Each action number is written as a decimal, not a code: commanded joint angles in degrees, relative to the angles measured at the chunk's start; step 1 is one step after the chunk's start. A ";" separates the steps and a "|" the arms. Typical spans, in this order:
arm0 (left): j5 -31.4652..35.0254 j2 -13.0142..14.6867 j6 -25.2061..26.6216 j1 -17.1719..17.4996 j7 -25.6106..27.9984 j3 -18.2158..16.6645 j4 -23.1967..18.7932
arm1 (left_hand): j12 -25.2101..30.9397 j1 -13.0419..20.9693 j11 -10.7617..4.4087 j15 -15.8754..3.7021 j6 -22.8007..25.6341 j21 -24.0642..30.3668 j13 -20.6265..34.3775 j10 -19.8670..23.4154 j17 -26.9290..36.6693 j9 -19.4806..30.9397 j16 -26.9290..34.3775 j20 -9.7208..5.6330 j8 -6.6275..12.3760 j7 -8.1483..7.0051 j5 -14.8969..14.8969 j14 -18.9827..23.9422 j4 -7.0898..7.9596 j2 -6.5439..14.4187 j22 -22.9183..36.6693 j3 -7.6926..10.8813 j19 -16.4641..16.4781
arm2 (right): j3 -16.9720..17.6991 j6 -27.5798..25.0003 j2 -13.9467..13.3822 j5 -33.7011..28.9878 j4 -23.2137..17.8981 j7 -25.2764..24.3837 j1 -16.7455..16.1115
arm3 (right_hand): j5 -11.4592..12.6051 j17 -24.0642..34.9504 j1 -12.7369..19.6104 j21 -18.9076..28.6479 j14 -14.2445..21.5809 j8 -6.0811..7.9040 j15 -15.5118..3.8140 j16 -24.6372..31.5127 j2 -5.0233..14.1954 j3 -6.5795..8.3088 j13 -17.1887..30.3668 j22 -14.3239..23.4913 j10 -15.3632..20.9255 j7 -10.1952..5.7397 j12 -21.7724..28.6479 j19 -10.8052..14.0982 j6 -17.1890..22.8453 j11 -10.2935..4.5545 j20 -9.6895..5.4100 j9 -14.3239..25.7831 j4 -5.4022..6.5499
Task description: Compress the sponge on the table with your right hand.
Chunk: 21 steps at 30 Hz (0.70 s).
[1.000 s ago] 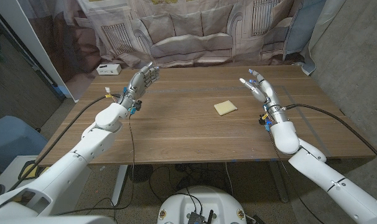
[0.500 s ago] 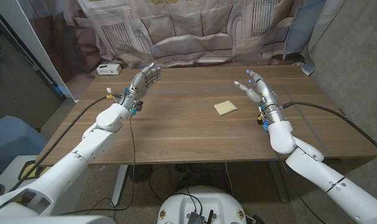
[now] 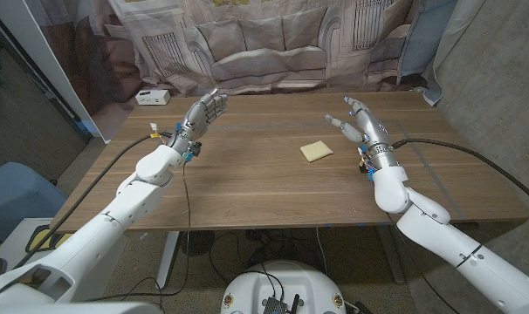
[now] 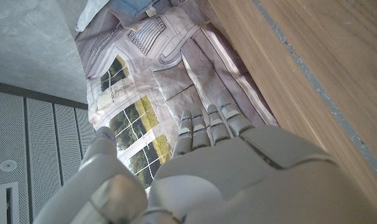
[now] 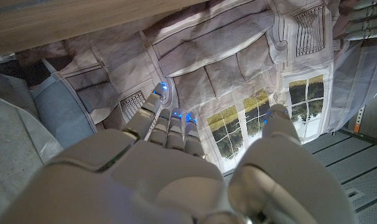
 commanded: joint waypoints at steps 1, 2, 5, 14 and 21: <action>-0.26 -0.19 0.07 -0.36 -0.41 0.29 0.44 | -0.11 0.45 -0.27 0.05 0.45 -0.25 0.08 0.49 0.17 0.18 -0.06 0.02 -0.01 -0.10 0.38 0.52 -0.27 0.09 0.19 0.00 -0.12 | -2.06 -6.73 -0.79 -2.64 -1.20 1.38 1.62 | 0.15 0.13 0.76 0.08 0.84 0.68 -0.03 0.25 0.00 -0.04 0.21 0.15 1.10 0.12 0.09 0.81 0.92 -0.31 0.08 0.31 0.07; -0.31 -0.21 0.06 -0.35 -0.41 0.27 0.45 | -0.12 0.45 -0.25 0.02 0.43 -0.26 0.09 0.49 0.17 0.18 -0.07 0.03 -0.03 -0.11 0.38 0.50 -0.27 0.10 0.19 0.00 -0.15 | -2.30 -6.92 -0.81 -2.76 -1.17 1.50 1.83 | 0.15 0.13 0.78 0.08 0.87 0.69 -0.03 0.25 -0.01 -0.04 0.21 0.15 1.11 0.07 0.07 0.83 0.95 -0.32 0.08 0.31 0.08; -0.40 -0.22 0.04 -0.28 -0.36 0.20 0.49 | -0.12 0.46 -0.25 0.02 0.46 -0.27 0.09 0.54 0.17 0.18 -0.08 0.04 -0.03 -0.12 0.38 0.49 -0.27 0.10 0.19 0.00 -0.17 | -3.02 -7.75 -0.92 -3.17 -1.08 2.10 2.58 | 0.16 0.14 0.89 0.06 1.03 0.74 -0.06 0.26 -0.04 -0.04 0.21 0.16 1.20 -0.02 0.02 0.92 1.13 -0.34 0.09 0.32 0.12; -0.43 -0.22 -0.27 -0.25 -0.45 0.10 0.83 | -0.20 0.50 -0.18 0.10 0.56 -0.28 0.09 0.53 0.18 0.18 -0.11 0.06 -0.06 -0.07 0.38 0.45 -0.25 0.11 0.20 -0.01 -0.20 | -5.03 -10.23 -1.01 -4.40 -0.77 3.51 4.65 | 0.18 0.16 1.14 0.06 1.40 0.85 -0.03 0.28 -0.16 -0.04 0.22 0.16 1.68 0.25 -0.02 1.22 1.59 -0.18 0.22 0.34 0.23; -0.34 -0.12 -0.29 -0.35 -0.35 -0.03 1.06 | -0.21 0.52 -0.21 0.10 0.57 -0.29 0.10 0.62 0.18 0.18 -0.10 0.06 -0.09 -0.07 0.38 0.47 -0.24 0.12 0.20 -0.01 -0.24 | -6.28 -12.15 -1.04 -4.96 -0.61 4.49 5.83 | 0.20 0.18 1.33 0.06 1.66 0.85 -0.14 0.29 -0.22 -0.04 0.23 0.17 1.99 0.14 -0.06 1.45 1.76 -0.27 0.23 0.35 0.30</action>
